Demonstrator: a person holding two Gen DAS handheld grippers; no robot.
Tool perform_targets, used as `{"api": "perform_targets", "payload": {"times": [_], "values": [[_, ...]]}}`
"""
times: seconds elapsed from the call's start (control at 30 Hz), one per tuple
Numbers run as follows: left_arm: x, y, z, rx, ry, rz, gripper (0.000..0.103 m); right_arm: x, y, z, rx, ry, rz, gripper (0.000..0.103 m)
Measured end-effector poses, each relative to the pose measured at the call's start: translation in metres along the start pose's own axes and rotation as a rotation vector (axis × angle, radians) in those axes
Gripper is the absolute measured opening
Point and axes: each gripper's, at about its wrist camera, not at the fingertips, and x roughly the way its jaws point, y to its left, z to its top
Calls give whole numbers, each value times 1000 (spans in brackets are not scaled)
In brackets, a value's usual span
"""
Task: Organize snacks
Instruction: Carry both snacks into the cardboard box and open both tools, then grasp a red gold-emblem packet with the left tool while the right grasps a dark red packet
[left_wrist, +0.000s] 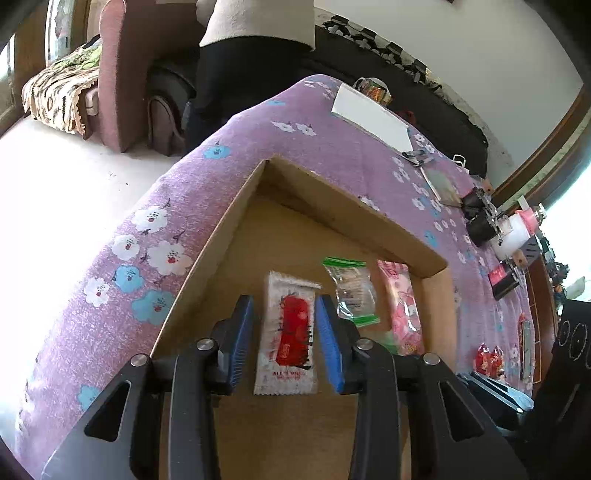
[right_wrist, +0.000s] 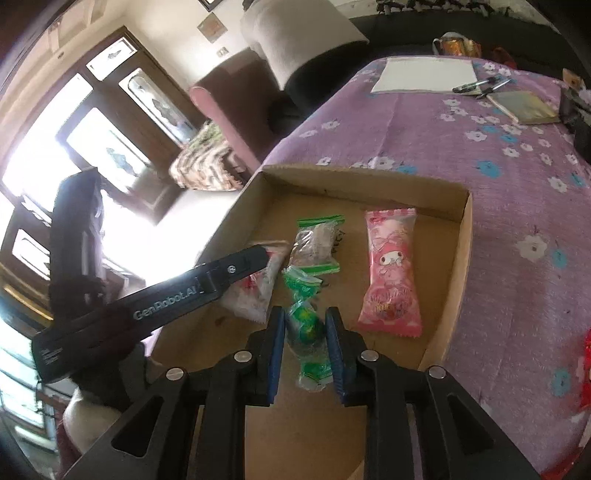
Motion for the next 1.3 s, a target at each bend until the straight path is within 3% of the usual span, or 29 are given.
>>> {"api": "perform_targets", "payload": {"times": [0.07,0.27,0.5,0.53,0.57,0.63,0.7,0.87,0.97,1.2,1.3], "values": [[-4,-1,-1,-3,6,16,37,-2,7,-3,-33,-15,-27,33],[-46,-8,-16,29,-84,53,37,-47,12,-14,-77,-107,-30,35],[-134,-58,-74,156,-284,50,37,-136,-29,-57,-94,-244,-119,36],[-145,-67,-83,176,-323,53,44,-149,-40,-64,-80,-262,-137,36],[-156,-75,-94,193,-366,55,65,-168,-59,-73,-53,-288,-169,36],[-174,-89,-115,203,-433,45,97,-195,-93,-86,6,-322,-227,36],[-182,-99,-139,208,-470,-2,101,-220,-133,-100,94,-351,-279,37],[-159,-111,-168,166,-358,-98,101,-251,-203,-136,240,-354,-355,39],[-143,-115,-178,148,-283,-106,101,-252,-224,-149,275,-347,-352,39],[-145,-128,-198,200,-275,-70,101,-231,-229,-150,269,-328,-325,39],[-147,-133,-203,219,-273,-69,101,-213,-231,-139,240,-305,-351,39]]}}
